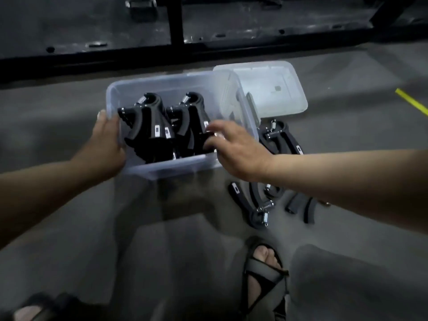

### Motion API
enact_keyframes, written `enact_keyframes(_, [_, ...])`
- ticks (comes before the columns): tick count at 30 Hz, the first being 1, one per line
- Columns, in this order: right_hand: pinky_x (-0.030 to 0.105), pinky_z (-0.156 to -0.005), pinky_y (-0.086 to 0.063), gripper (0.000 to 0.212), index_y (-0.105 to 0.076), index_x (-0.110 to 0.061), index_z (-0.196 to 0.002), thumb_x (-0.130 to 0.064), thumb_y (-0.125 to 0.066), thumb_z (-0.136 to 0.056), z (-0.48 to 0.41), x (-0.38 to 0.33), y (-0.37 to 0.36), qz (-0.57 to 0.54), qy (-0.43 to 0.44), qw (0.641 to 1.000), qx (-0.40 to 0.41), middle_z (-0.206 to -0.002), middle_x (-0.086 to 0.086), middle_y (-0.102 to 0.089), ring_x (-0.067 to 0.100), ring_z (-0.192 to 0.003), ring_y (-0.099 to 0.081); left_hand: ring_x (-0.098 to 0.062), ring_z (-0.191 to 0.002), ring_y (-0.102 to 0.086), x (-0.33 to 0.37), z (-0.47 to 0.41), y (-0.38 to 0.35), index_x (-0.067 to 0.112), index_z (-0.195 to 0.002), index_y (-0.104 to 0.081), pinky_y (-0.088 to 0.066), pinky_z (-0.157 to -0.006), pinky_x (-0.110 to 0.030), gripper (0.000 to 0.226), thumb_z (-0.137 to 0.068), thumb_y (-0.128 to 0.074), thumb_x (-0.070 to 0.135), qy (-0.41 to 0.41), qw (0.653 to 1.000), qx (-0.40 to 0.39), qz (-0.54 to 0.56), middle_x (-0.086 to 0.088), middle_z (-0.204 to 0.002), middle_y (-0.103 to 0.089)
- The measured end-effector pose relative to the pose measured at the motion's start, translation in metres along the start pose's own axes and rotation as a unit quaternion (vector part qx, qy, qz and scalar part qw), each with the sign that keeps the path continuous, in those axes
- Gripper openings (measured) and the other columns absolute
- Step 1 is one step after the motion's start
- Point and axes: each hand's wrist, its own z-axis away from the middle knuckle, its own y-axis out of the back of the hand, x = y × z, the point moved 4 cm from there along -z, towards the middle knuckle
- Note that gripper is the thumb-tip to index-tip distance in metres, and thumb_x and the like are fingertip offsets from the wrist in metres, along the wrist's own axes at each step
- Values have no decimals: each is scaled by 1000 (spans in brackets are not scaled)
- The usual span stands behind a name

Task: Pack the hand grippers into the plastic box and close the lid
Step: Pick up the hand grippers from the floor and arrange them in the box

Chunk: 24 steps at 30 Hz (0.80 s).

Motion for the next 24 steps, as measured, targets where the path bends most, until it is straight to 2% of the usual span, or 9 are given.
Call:
enact_keyframes(2, [40,-99,-45,30,-64,-8,-115,-19,-55,-88,7,-5,-10,38,53,997,-36,-126,13,-58,33,-112,-58,-29,-149,-1,0,2,0,27,-151,-10,-13,-117,-44,78,-87,-44,0,0,1000,7,13,-14,-161,3])
enact_keyframes(6, [37,-103,-39,39,-60,-8,-123,-36,-51,-97,1,4,-11,81,43,995,-39,-129,13,-55,30,-115,-55,-25,-149,5,11,4,-3,28,-153,-1,-10,-117,-39,87,-83,-42,-3,42,998,10,36,-9,-161,13])
enact_keyframes(12, [35,-103,-38,27,-62,-3,-114,-17,-53,-93,4,17,8,1,71,997,20,-121,14,-56,27,-115,-51,-23,-149,3,16,0,-2,22,-150,-19,-7,-116,-35,80,-80,-39,-9,30,995,62,77,-10,-161,4])
enact_keyframes(14, [34,-101,-38,25,-62,-2,-109,-10,-49,-89,2,48,24,-52,-41,991,118,-114,12,-56,23,-110,-49,-23,-149,0,15,-2,-4,19,-148,-27,-6,-119,-36,77,-78,-38,-11,26,991,93,94,-12,-161,-3])
enact_keyframes(16, [34,-96,-42,23,-58,-6,-108,-10,-45,-90,5,95,28,-123,-245,939,207,-110,7,-53,18,-102,-50,-24,-148,-5,12,-5,-7,19,-147,-29,-7,-119,-38,77,-76,-38,-12,26,987,124,96,-12,-160,-9])
enact_keyframes(17, [34,-93,-44,23,-56,-10,-110,-13,-44,-91,10,121,20,-126,-330,914,199,-110,4,-53,17,-99,-52,-24,-148,-6,10,-7,-9,20,-147,-27,-8,-119,-38,79,-76,-39,-12,29,987,131,93,-12,-160,-10])
enact_keyframes(19, [36,-89,-49,27,-54,-17,-113,-24,-51,-88,14,154,-7,-124,-421,897,49,-111,1,-59,20,-100,-59,-23,-147,-6,8,-8,-13,22,-150,-22,-8,-119,-38,84,-75,-40,-12,32,987,128,88,-9,-160,-8])
enact_keyframes(21, [42,-95,-48,45,-52,-17,-124,-35,-60,-84,17,159,-33,-92,-439,885,-125,-124,9,-59,31,-115,-57,-19,-147,-3,9,-8,-13,22,-152,-17,-5,-119,-34,85,-78,-40,-11,42,988,120,89,-7,-161,-5])
enact_keyframes(24, [47,-113,-30,65,-28,-9,-147,-28,-58,-92,25,151,-59,-10,-495,839,-225,-152,17,-24,35,-139,-29,-16,-148,-1,14,-10,-14,21,-153,-15,-4,-118,-30,85,-79,-40,-12,46,988,120,87,-5,-161,-3])
